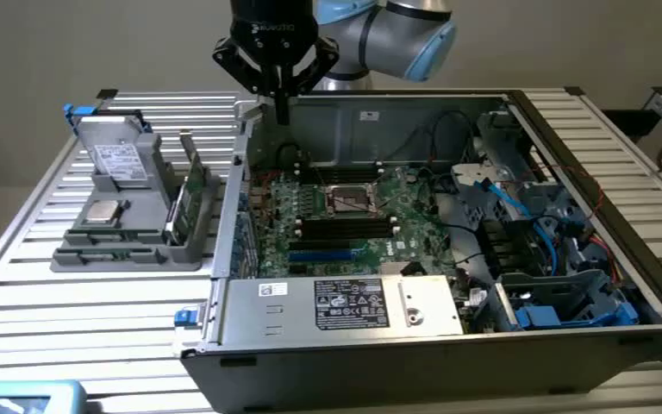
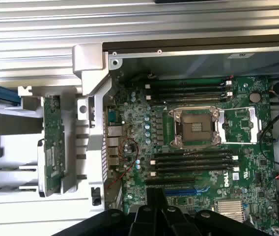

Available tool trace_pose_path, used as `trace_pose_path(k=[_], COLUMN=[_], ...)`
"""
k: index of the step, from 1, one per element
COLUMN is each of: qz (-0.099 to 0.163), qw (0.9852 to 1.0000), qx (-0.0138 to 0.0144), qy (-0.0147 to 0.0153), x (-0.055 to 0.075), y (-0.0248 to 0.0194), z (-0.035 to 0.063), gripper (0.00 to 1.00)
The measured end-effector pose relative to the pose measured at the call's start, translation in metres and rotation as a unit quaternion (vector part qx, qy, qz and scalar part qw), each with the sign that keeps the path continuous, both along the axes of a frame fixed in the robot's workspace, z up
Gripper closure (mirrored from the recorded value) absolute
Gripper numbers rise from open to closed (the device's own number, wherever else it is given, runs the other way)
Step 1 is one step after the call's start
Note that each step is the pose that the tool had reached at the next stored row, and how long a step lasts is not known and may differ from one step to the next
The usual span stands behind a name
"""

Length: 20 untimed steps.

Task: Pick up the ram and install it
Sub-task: 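Reach for the ram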

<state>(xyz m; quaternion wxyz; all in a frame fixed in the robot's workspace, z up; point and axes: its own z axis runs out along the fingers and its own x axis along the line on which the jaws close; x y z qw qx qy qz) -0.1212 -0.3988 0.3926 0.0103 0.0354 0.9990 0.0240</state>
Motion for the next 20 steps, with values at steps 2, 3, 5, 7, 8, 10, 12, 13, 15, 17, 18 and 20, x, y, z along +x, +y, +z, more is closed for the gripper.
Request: trace_pose_path(k=[2, 3, 5, 7, 8, 10, 12, 13, 15, 17, 18, 20], qz=[0.0, 0.0, 0.0, 0.0, 0.0, 0.0, 0.0, 0.0, 0.0, 0.0, 0.0, 0.0], qw=[1.0, 1.0, 1.0, 1.0, 1.0, 1.0, 1.0, 1.0, 1.0, 1.0, 1.0, 1.0], qx=[0.0, 0.0, 0.0, 0.0, 0.0, 0.0, -0.0001, -0.0001, 0.0, 0.0, 0.0, -0.0001], qy=[0.0, 0.0, 0.0, 0.0, 0.0, 0.0, 0.0, 0.0, 0.0, 0.0, 0.0, 0.0], x=[0.0, 0.0, 0.0, 0.0, 0.0, 0.0, -0.002, -0.005, -0.012, -0.021, -0.025, -0.035], y=[0.0, 0.0, 0.0, 0.0, 0.0, 0.0, -0.0003, -0.0007, -0.002, -0.0031, -0.0036, -0.0043], z=[0.0, 0.0, 0.0, 0.0, 0.0, 0.0, 0.0001, 0.0, 0.0, -0.0002, -0.0003, -0.0005], gripper=[0.89, 0.89, 0.89, 0.89, 0.89, 0.89, 0.89, 0.89, 0.89, 0.89, 0.89, 0.89])
